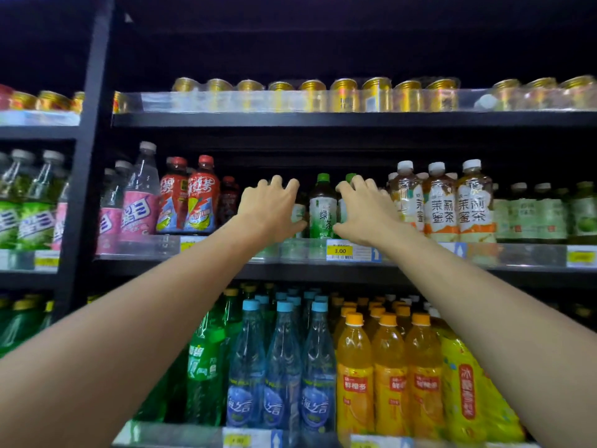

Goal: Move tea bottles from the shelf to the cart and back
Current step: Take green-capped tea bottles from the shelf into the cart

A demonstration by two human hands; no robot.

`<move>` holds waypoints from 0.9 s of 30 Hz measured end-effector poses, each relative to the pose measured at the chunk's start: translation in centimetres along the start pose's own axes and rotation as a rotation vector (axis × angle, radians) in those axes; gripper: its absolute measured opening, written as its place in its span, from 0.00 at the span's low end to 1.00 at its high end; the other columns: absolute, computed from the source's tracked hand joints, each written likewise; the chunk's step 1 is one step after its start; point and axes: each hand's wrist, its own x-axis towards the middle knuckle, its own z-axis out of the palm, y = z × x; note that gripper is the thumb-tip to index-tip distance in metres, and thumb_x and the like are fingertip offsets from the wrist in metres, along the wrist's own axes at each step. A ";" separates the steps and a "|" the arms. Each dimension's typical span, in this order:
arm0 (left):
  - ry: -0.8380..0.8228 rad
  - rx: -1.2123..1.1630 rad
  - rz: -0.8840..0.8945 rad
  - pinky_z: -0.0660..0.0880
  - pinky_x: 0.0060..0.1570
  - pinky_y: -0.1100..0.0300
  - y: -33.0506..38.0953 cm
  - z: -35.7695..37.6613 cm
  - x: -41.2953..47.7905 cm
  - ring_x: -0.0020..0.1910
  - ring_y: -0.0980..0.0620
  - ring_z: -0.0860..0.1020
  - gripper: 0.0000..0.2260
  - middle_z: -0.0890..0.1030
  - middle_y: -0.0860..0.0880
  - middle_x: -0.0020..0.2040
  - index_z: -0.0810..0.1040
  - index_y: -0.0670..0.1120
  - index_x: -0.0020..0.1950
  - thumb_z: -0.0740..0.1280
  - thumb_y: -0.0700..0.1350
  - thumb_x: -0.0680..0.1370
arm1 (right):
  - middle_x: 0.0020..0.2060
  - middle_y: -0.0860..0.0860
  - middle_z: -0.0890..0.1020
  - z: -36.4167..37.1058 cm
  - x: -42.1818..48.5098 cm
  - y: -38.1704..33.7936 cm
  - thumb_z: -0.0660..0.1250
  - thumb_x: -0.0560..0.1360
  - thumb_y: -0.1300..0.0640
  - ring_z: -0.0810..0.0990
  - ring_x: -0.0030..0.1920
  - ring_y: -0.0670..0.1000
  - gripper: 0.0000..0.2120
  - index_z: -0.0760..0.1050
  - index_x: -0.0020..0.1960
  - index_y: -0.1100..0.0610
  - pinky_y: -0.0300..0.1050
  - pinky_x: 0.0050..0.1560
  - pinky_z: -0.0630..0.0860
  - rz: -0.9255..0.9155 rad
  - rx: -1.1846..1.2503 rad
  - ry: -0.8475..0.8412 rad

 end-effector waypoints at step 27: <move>-0.363 0.291 -0.301 0.75 0.53 0.48 -15.4 -9.4 -24.4 0.62 0.41 0.74 0.32 0.73 0.43 0.64 0.64 0.47 0.72 0.65 0.65 0.76 | 0.72 0.58 0.65 -3.0 -10.8 -22.5 0.71 0.74 0.49 0.64 0.72 0.60 0.35 0.61 0.75 0.57 0.56 0.67 0.67 -0.364 0.389 -0.163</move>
